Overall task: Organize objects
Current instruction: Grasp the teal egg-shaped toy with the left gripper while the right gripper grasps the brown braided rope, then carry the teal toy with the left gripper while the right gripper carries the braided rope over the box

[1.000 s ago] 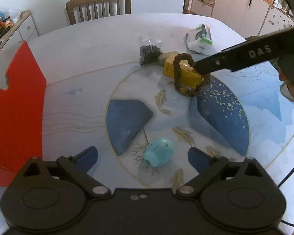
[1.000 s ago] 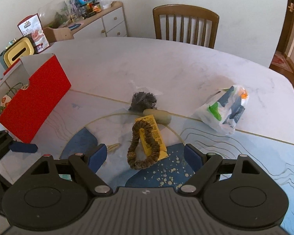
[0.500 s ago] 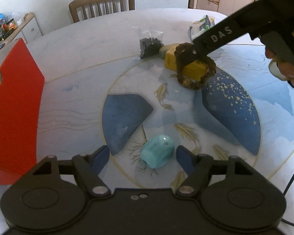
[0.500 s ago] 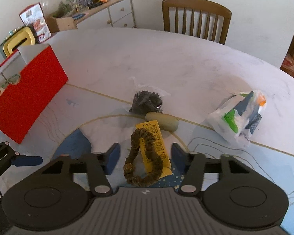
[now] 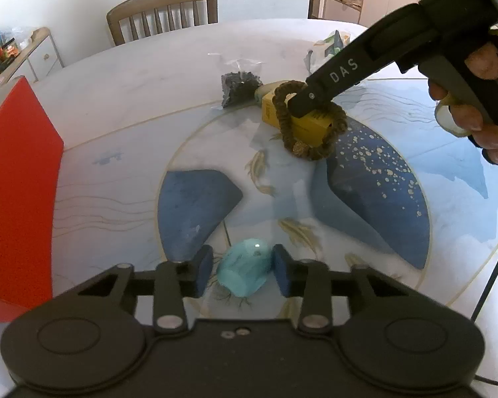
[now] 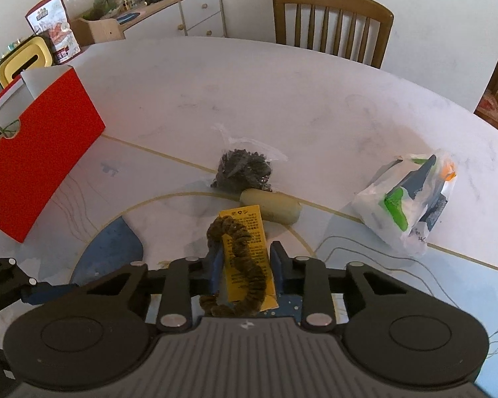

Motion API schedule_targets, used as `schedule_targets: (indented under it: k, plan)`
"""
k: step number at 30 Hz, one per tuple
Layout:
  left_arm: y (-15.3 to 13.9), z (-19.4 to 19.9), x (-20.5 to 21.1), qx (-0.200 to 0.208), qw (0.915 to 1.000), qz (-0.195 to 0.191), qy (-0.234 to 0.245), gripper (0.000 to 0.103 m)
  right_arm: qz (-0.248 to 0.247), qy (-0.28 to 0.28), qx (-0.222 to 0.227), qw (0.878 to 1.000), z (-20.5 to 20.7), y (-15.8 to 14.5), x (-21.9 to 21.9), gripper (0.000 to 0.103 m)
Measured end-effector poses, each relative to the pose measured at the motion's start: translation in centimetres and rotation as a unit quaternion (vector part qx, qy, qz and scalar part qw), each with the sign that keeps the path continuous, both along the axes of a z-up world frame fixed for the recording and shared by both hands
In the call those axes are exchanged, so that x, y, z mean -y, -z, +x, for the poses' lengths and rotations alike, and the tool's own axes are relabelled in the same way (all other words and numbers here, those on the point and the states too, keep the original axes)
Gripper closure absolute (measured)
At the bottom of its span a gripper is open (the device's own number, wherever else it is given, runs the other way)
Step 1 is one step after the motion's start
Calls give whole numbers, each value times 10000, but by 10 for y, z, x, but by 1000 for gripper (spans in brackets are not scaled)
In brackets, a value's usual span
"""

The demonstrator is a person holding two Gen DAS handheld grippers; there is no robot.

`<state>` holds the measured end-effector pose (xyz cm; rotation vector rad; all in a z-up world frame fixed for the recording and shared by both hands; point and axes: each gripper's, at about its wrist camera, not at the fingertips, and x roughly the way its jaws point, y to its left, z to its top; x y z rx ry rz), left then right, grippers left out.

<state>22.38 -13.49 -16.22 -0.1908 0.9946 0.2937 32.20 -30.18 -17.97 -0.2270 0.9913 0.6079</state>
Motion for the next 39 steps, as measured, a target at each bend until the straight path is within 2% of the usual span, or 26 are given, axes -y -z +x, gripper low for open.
schedule_targets:
  k: [4, 6, 11, 17, 27, 39]
  plan:
    - [-1, 3, -1, -51, 10000, -44, -63, 70, -6, 7, 23, 10000, -1, -1, 0, 75]
    - [-1, 3, -2, -81, 9999, -70, -106, 70, 55, 41, 47, 10000, -1, -3, 1, 86]
    - [-3, -1, -7, -97, 9996, -158, -224, 70, 59, 90, 81, 9999, 0, -4, 3, 94]
    - [-17, -10, -16, 37, 9989, -321, -348, 70, 226, 134, 198, 9995, -8, -17, 6, 94]
    - [-45, -26, -35, 155, 9965, -601, -561, 70, 528, 19, 291, 9982, -43, -58, 5, 94]
    - [-92, -56, -78, 568, 9929, -842, -626, 70, 631, -218, 395, 9970, -85, -104, -27, 94]
